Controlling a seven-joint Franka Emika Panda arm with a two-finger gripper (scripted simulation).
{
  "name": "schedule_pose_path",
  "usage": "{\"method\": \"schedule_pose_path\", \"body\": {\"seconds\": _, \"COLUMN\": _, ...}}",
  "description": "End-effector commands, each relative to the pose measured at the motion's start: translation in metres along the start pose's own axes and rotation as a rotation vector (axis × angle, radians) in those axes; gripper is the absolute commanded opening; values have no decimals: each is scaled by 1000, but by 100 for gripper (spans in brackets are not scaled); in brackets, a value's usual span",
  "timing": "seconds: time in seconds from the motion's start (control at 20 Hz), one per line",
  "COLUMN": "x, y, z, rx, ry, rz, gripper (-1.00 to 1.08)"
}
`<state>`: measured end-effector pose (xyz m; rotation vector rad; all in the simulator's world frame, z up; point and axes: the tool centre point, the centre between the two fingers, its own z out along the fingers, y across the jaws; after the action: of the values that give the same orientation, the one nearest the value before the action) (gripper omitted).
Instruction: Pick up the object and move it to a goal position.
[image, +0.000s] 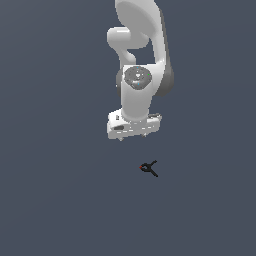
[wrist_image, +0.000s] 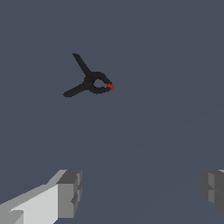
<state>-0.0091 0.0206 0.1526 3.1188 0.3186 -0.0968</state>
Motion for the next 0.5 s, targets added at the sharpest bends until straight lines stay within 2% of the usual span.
{"method": "schedule_pose_path", "body": {"seconds": 0.0, "x": 4, "y": -2, "z": 3, "rx": -3, "ry": 1, "rz": -50, "gripper": 100}}
{"method": "schedule_pose_path", "body": {"seconds": 0.45, "x": 25, "y": -12, "z": 19, "rx": -17, "ry": 4, "rz": -309, "gripper": 100}}
